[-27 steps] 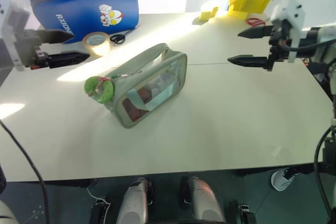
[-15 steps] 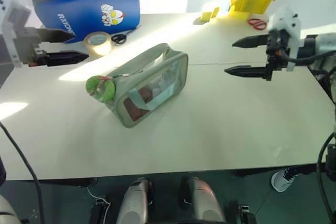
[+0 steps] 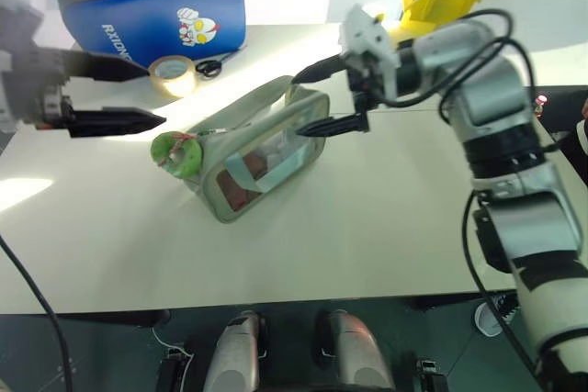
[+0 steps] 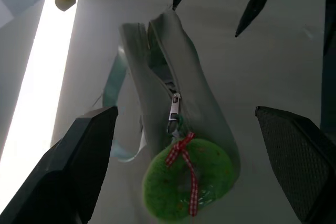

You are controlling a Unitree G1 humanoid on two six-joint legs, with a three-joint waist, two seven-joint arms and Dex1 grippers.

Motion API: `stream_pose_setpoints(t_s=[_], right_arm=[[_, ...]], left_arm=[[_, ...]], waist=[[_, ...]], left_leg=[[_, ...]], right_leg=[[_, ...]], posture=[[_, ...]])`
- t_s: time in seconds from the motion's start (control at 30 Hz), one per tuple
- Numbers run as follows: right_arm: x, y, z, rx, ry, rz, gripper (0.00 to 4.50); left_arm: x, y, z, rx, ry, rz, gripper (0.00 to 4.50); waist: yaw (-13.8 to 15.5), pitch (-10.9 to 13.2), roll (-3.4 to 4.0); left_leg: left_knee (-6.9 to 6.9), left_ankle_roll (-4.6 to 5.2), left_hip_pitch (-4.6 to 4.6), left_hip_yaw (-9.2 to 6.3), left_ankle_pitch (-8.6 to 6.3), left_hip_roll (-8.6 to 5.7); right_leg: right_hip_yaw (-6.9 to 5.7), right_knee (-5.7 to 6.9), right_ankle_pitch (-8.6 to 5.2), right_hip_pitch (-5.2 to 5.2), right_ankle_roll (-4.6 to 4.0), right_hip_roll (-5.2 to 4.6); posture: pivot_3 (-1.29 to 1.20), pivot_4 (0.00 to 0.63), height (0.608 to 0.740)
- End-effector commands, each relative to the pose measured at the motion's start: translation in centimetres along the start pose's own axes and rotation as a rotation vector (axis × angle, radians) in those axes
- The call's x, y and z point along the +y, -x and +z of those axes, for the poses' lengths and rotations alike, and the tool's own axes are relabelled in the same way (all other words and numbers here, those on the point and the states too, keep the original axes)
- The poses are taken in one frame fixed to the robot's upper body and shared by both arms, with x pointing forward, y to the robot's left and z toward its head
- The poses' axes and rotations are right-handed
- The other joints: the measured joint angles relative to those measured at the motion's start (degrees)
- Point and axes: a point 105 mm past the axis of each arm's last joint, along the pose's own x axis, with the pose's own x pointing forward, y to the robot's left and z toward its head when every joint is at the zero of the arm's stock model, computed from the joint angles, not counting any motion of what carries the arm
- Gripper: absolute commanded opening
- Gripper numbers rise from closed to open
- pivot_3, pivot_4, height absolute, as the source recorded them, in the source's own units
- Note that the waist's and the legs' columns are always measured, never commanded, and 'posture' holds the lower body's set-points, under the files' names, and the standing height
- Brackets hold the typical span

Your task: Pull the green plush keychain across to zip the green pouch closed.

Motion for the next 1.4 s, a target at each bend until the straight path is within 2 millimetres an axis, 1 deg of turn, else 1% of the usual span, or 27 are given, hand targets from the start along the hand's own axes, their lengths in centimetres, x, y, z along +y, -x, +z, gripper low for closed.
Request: stream_pose_setpoints(t_s=[0.03, 0.17, 0.27, 0.3, 0.37, 0.4, 0.47, 0.5, 0.6, 0.7, 0.87, 0.93, 1.03, 1.1, 1.17, 1.23, 1.4], right_arm=[[-0.6, -1.0, 0.0, 0.023, 0.088, 0.012, 4.5], [-1.2, -2.8, -1.5, 0.069, 0.134, 0.001, 4.5], [-1.6, -3.2, -1.7, 0.073, 0.152, -0.014, 3.73], [-1.8, -3.1, -1.7, 0.079, 0.17, -0.029, 3.32], [-2.2, -3.0, -1.5, 0.076, 0.194, -0.049, 2.17], [-2.3, -2.9, -1.4, 0.072, 0.203, -0.058, 1.72], [-3.8, -2.3, -0.1, 0.041, 0.207, -0.168, 0.71], [-4.8, -1.7, 0.4, 0.047, 0.223, -0.238, 0.2], [-6.2, -0.4, 0.8, 0.082, 0.253, -0.342, 0.2], [-6.7, 0.2, 0.6, 0.121, 0.261, -0.378, 0.2], [-5.6, -1.2, -0.2, 0.133, 0.276, -0.332, 0.2], [-5.3, -1.9, -0.9, 0.149, 0.265, -0.317, 0.2], [-4.3, -3.4, -2.4, 0.181, 0.209, -0.277, 0.2], [-3.9, -4.0, -2.8, 0.188, 0.156, -0.268, 0.2], [-3.7, -4.6, -2.8, 0.183, 0.072, -0.272, 0.2], [-3.6, -4.9, -2.4, 0.183, 0.034, -0.276, 0.2], [-4.5, -4.7, -2.3, 0.208, -0.025, -0.354, 0.2]], left_arm=[[-0.2, 1.4, 1.5, -0.013, -0.068, 0.058, 4.47], [0.1, 1.7, 1.7, -0.025, -0.072, 0.09, 4.47], [0.4, 1.7, 1.6, -0.03, -0.073, 0.105, 4.5], [0.6, 1.8, 1.6, -0.034, -0.072, 0.116, 4.5], [0.9, 1.8, 1.6, -0.04, -0.073, 0.133, 4.5], [1.0, 1.9, 1.6, -0.043, -0.074, 0.137, 4.5], [1.6, 2.0, 1.7, -0.058, -0.071, 0.157, 4.5], [1.8, 2.0, 1.6, -0.058, -0.073, 0.165, 4.5], [2.2, 2.2, 1.4, -0.056, -0.075, 0.176, 4.5], [2.5, 2.1, 1.2, -0.059, -0.073, 0.179, 4.5], [2.7, 1.4, 1.1, -0.067, -0.079, 0.164, 4.5], [2.7, 1.2, 1.1, -0.073, -0.08, 0.157, 4.5], [2.6, 0.9, 1.1, -0.079, -0.078, 0.142, 4.5], [2.7, 0.8, 0.9, -0.076, -0.077, 0.141, 4.5], [2.6, 0.8, 0.9, -0.077, -0.073, 0.139, 4.5], [2.6, 0.8, 0.8, -0.074, -0.073, 0.14, 4.5], [2.6, 0.8, 0.6, -0.073, -0.07, 0.143, 4.5]], waist=[[-0.12, -0.01, -0.01], [-0.27, -0.01, -0.01], [-0.31, -0.01, -0.01], [-0.3, -0.01, -0.01], [-0.25, -0.01, -0.01], [-0.27, -0.01, -0.01], [-0.34, -0.01, -0.01], [-0.33, 0.0, -0.01], [-0.25, 0.0, -0.01], [-0.28, -0.01, -0.01], [-0.4, -0.01, -0.02], [-0.55, -0.01, -0.01], [-0.49, -0.01, -0.02], [-0.53, -0.01, -0.02], [-0.67, -0.03, -0.05], [-0.86, -0.03, -0.05], [-1.48, -0.03, -0.06]], left_leg=[[0.02, 0.0, 0.02, 0.0, 0.0, -0.01], [0.01, -0.09, 0.03, 0.0, 0.05, -0.01], [0.01, -0.24, 0.04, 0.0, 0.14, -0.01], [0.0, -0.24, 0.03, 0.0, 0.14, -0.01], [0.01, -0.29, 0.04, 0.0, 0.17, -0.02], [0.02, -0.32, 0.04, 0.0, 0.19, -0.02], [0.01, -0.35, 0.05, 0.0, 0.21, -0.02], [0.01, -0.41, 0.05, 0.0, 0.24, -0.02], [0.01, -0.51, 0.04, -0.02, 0.3, -0.01], [0.0, -0.51, 0.05, -0.03, 0.3, -0.01], [-0.01, -0.5, 0.06, 0.0, 0.3, -0.01], [0.0, -0.5, 0.06, 0.0, 0.3, -0.02], [-0.01, -0.51, 0.06, 0.04, 0.32, -0.02], [0.01, -0.51, 0.06, 0.02, 0.32, -0.02], [0.05, -0.51, 0.08, 0.02, 0.32, -0.01], [0.05, -0.51, 0.12, 0.0, 0.32, 0.01], [0.05, -0.49, 0.12, -0.09, 0.31, 0.02]], right_leg=[[0.0, 0.01, 0.0, 0.02, 0.0, 0.0], [0.0, 0.06, 0.0, 0.0, 0.01, 0.01], [0.0, 0.08, 0.0, 0.0, 0.0, 0.01], [0.0, 0.08, 0.0, 0.0, 0.01, 0.01], [0.01, 0.11, 0.0, 0.0, 0.0, 0.01], [0.01, 0.11, 0.0, 0.01, 0.01, 0.01], [0.01, 0.15, 0.0, 0.01, 0.0, 0.01], [0.01, 0.17, 0.0, -0.01, 0.0, 0.01], [0.01, 0.27, 0.0, -0.07, -0.01, 0.01], [0.02, 0.27, 0.0, -0.07, -0.01, 0.01], [0.02, 0.33, 0.0, -0.08, -0.01, 0.01], [0.03, 0.42, 0.0, -0.11, -0.01, 0.01], [0.07, 0.52, -0.01, -0.18, -0.01, 0.01], [0.07, 0.53, -0.01, -0.18, -0.02, 0.01], [0.07, 0.58, -0.01, -0.17, -0.02, 0.01], [0.07, 0.61, -0.01, -0.16, -0.02, 0.04], [0.06, 0.63, -0.02, -0.14, -0.04, 0.08]], posture=[[0.0, 0.15, 0.74], [0.0, 0.15, 0.74], [0.0, 0.15, 0.74], [0.0, 0.15, 0.74], [0.0, 0.15, 0.74], [0.0, 0.15, 0.74], [0.0, 0.15, 0.74], [0.0, 0.15, 0.74], [0.0, 0.15, 0.74], [0.0, 0.15, 0.74], [0.0, 0.15, 0.74], [0.0, 0.15, 0.74], [0.0, 0.15, 0.74], [0.0, 0.15, 0.74], [0.0, 0.15, 0.74], [0.0, 0.15, 0.74], [0.0, 0.15, 0.74]])
